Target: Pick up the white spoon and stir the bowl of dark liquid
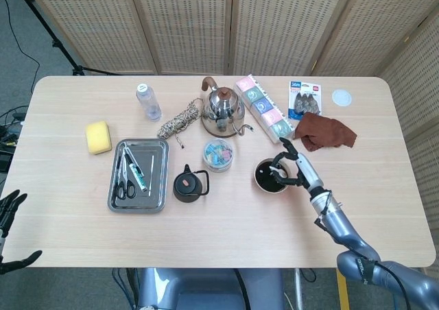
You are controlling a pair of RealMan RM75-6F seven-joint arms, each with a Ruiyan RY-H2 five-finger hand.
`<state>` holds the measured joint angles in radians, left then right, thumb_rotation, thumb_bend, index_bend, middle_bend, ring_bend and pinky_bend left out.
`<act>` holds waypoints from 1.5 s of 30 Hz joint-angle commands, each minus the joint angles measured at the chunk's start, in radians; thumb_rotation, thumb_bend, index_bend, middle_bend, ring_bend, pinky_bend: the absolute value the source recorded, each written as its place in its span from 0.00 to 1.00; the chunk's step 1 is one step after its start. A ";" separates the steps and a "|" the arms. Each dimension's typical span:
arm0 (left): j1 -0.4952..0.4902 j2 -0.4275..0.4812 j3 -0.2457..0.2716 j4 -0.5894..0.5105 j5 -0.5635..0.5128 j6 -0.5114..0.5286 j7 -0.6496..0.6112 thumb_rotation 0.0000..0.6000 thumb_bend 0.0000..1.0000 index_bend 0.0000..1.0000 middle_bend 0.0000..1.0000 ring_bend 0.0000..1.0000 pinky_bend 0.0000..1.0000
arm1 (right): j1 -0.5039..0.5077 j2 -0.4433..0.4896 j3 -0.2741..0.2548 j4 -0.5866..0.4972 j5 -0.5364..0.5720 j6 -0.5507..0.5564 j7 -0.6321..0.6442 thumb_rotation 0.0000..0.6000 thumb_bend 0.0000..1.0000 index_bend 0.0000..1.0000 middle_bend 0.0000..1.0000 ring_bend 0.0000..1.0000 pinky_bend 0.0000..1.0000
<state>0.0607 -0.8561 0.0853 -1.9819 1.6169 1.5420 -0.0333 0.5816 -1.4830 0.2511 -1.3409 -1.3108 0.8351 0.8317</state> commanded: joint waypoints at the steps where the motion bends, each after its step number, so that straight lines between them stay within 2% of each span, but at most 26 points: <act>1: 0.001 -0.004 0.002 -0.003 0.004 0.000 0.008 1.00 0.00 0.00 0.00 0.00 0.00 | -0.009 0.020 -0.024 -0.032 -0.032 0.004 0.013 1.00 0.61 0.56 0.00 0.00 0.00; 6: -0.001 -0.007 0.003 -0.005 0.003 -0.006 0.019 1.00 0.00 0.00 0.00 0.00 0.00 | 0.005 0.015 -0.035 -0.051 -0.041 -0.012 0.010 1.00 0.61 0.56 0.00 0.00 0.00; 12: 0.001 -0.001 0.002 0.000 0.002 0.001 0.002 1.00 0.00 0.00 0.00 0.00 0.00 | 0.029 -0.030 -0.025 -0.035 -0.017 -0.024 -0.011 1.00 0.61 0.56 0.00 0.00 0.00; 24: 0.000 0.002 -0.001 0.008 -0.007 -0.001 -0.013 1.00 0.00 0.00 0.00 0.00 0.00 | 0.058 -0.112 0.011 0.076 0.017 -0.021 0.015 1.00 0.62 0.57 0.00 0.00 0.00; 35: 0.001 -0.011 0.005 -0.003 0.006 -0.005 0.024 1.00 0.00 0.00 0.00 0.00 0.00 | 0.019 -0.045 -0.002 0.054 -0.002 0.005 0.064 1.00 0.62 0.57 0.00 0.00 0.00; 45: -0.003 -0.022 0.006 -0.012 0.003 -0.016 0.058 1.00 0.00 0.00 0.00 0.00 0.00 | -0.013 0.031 -0.051 -0.029 -0.066 0.025 0.097 1.00 0.67 0.57 0.00 0.00 0.00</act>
<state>0.0579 -0.8785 0.0917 -1.9935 1.6204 1.5258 0.0247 0.5716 -1.4581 0.2097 -1.3590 -1.3669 0.8605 0.9259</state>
